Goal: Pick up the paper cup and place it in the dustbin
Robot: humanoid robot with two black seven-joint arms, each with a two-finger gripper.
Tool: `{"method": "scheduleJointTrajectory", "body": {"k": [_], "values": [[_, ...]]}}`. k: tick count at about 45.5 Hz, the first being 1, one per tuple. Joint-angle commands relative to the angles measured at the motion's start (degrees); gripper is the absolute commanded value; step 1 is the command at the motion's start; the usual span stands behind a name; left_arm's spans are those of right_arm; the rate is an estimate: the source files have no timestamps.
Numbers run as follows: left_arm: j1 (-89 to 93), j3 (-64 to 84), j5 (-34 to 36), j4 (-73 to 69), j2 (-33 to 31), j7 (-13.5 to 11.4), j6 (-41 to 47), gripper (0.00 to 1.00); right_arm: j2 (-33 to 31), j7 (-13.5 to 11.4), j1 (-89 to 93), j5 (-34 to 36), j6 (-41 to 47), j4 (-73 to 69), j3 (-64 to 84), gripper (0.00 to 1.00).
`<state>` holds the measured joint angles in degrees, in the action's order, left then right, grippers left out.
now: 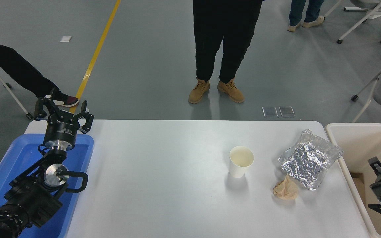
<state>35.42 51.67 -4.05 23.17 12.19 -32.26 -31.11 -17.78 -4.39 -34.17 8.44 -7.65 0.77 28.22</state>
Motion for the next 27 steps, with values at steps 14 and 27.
{"method": "scheduleJointTrajectory", "body": {"k": [14, 27], "values": [[0.0, 0.0, 0.0, 0.0, -0.1, 0.0, 0.0, 0.99, -0.2, 0.0, 0.2, 0.0, -0.3, 0.0, 0.0, 1.00], [0.0, 0.0, 0.0, 0.0, 0.0, 0.0, 0.0, 0.99, -1.5, 0.0, 0.2, 0.1, -0.3, 0.0, 0.0, 1.00]]}}
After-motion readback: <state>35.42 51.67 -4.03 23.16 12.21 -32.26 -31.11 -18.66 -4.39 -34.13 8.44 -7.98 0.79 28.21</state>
